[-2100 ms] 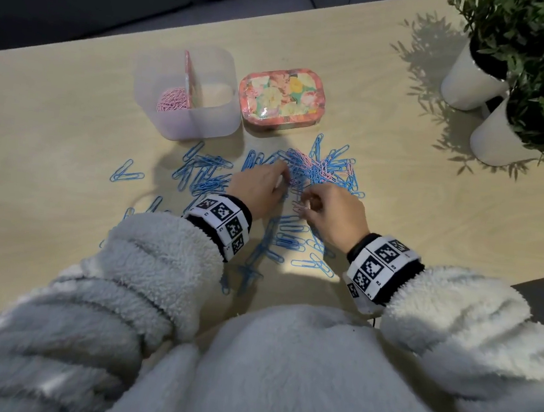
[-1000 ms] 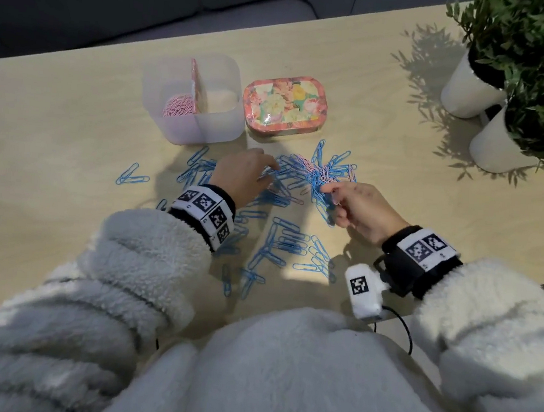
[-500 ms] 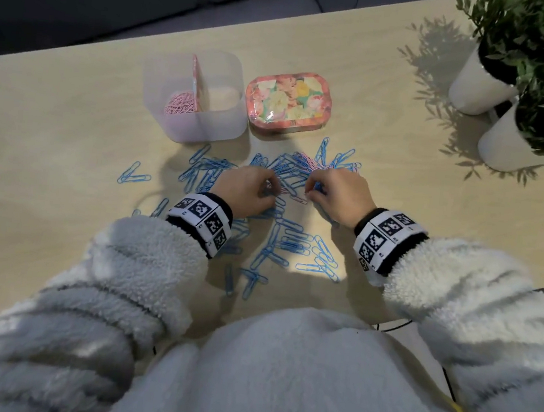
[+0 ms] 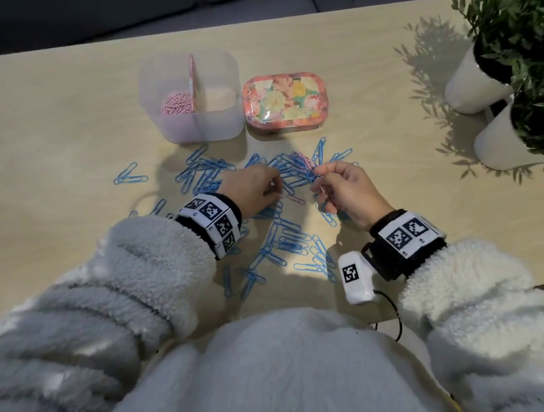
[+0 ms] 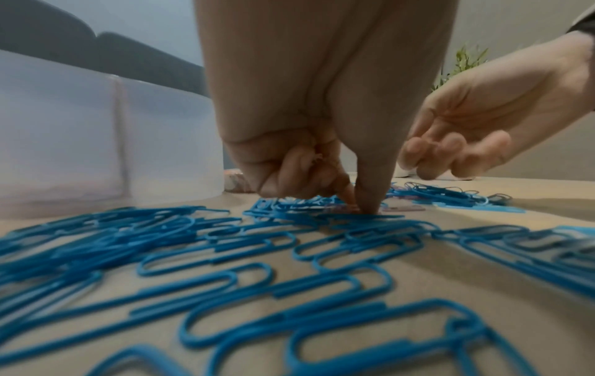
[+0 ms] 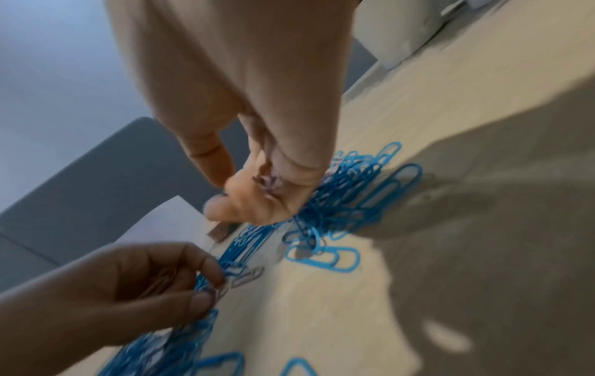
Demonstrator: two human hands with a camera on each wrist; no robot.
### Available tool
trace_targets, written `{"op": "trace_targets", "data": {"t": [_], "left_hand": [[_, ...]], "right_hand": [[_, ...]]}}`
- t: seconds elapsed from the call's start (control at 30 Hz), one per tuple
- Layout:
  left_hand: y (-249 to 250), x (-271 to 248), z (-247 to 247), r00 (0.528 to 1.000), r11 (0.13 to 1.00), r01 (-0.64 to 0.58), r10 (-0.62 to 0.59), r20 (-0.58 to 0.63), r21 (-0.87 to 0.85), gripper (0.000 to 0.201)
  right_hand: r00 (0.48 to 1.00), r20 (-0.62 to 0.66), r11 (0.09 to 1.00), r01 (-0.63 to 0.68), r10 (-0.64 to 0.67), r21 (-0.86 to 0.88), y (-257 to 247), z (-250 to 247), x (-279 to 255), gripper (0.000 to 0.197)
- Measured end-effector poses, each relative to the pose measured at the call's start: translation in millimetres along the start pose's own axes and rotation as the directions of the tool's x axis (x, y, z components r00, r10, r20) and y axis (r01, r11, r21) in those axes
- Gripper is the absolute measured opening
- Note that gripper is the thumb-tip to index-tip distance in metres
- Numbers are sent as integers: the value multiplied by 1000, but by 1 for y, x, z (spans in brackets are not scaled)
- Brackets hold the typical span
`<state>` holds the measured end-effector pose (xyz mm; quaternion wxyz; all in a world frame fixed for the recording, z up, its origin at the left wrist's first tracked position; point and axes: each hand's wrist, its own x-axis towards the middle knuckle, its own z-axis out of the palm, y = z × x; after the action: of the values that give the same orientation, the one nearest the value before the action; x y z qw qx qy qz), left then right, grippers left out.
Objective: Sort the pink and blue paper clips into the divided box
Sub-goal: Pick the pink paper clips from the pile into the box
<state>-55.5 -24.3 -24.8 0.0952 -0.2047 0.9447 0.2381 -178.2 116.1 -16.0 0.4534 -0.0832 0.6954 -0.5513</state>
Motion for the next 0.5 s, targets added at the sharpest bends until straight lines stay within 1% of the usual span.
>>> {"op": "trace_targets", "data": {"t": [0.03, 0.07, 0.1, 0.13, 0.17, 0.2, 0.23, 0.27, 0.3, 0.37, 0.43, 0.5], "left_hand": [[0, 0, 0, 1000, 1000, 3, -3, 5, 2, 13], [0, -1, 0, 1000, 1000, 3, -3, 11, 8, 13], [-1, 0, 0, 1000, 1000, 0, 0, 20, 14, 12], [-2, 0, -1, 1000, 1000, -3, 3, 31, 21, 11], [-3, 0, -1, 999, 1000, -3, 2, 43, 20, 10], [-4, -1, -2, 998, 1000, 3, -3, 55, 9, 9], [-6, -2, -3, 998, 1000, 16, -15, 63, -12, 8], [-8, -3, -4, 997, 999, 31, -29, 67, -36, 8], [-11, -5, -5, 997, 997, 45, -41, 68, -60, 8], [-15, -10, -6, 996, 991, 68, -61, 62, -114, 10], [-20, -15, -7, 997, 983, 81, -78, 25, -165, 10], [-26, -21, -10, 995, 971, 86, -96, -38, -222, 8]], "right_hand": [[1000, 24, 999, 2, -1, -39, 3, 2, 0, 19], [999, 44, 990, 34, -29, -134, 6, 5, 1, 21], [995, 57, 950, 94, -80, -299, 10, 8, 2, 24], [989, 71, 853, 150, -133, -499, 14, 12, 2, 25], [982, 78, 721, 181, -175, -669, 18, 14, 3, 21], [976, 75, 587, 184, -204, -788, 21, 17, 1, 17], [970, 81, 481, 185, -228, -857, 22, 19, 0, 14], [965, 96, 419, 195, -244, -887, 23, 21, -1, 12], [963, 115, 392, 207, -245, -896, 24, 22, -1, 11], [965, 151, 383, 225, -213, -896, 20, 23, -1, 11], [969, 194, 368, 238, -153, -899, 13, 23, 1, 15], [968, 234, 342, 252, -93, -906, 7, 23, 4, 21]]}}
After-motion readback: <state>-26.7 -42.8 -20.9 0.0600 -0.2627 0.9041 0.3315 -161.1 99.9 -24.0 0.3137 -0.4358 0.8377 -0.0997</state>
